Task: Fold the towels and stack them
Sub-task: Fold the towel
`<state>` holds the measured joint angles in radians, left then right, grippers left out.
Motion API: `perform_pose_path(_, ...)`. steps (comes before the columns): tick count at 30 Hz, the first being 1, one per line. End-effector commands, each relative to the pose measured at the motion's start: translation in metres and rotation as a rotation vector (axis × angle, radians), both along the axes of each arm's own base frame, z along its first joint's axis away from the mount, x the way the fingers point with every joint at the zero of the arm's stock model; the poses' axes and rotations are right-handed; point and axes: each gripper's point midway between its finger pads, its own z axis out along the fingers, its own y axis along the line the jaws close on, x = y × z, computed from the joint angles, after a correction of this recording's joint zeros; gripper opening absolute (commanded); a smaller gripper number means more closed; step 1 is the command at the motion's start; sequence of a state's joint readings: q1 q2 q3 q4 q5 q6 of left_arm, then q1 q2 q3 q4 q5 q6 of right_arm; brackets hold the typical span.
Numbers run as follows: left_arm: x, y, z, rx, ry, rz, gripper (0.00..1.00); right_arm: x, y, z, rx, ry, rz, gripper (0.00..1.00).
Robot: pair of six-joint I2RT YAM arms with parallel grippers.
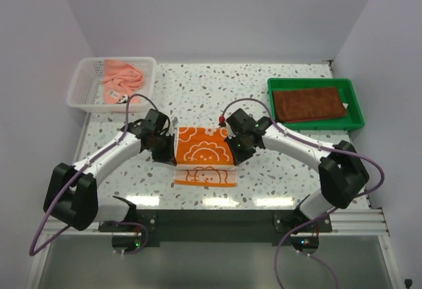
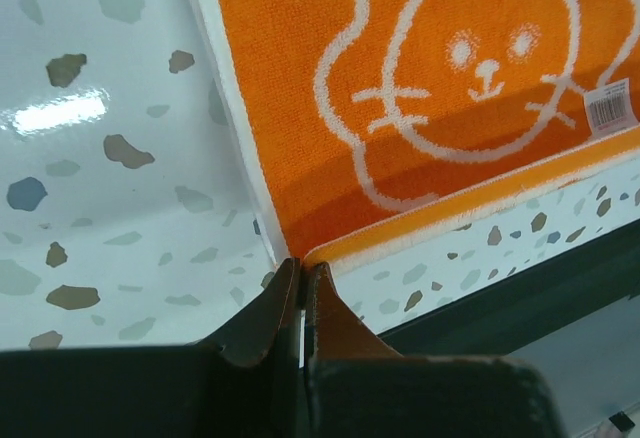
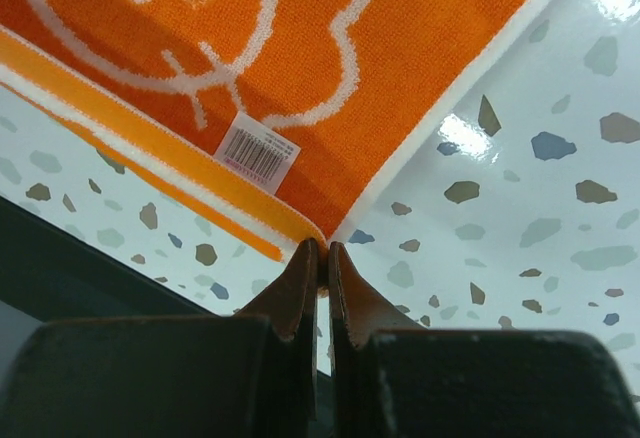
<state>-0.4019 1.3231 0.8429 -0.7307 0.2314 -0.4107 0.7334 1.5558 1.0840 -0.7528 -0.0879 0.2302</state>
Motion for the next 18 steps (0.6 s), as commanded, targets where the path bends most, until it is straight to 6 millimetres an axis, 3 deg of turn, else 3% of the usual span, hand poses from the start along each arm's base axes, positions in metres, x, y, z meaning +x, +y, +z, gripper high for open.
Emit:
perform_pose_path(1,-0.017,0.025,-0.024,0.124,0.068,0.021,0.03,-0.021,-0.045,-0.021,-0.186,0.073,-0.025,0.00)
perform_pose_path(10,-0.032,0.020,-0.044,0.153,0.123,-0.008,0.11,-0.031,-0.039,-0.046,-0.178,0.124,-0.008,0.00)
perform_pose_path(16,-0.040,0.022,-0.048,0.163,0.132,0.002,0.13,-0.039,-0.036,-0.047,-0.160,0.147,0.002,0.05)
perform_pose_path(18,-0.040,0.021,-0.046,0.153,0.124,0.006,0.20,-0.041,-0.032,-0.045,-0.139,0.145,0.008,0.10)
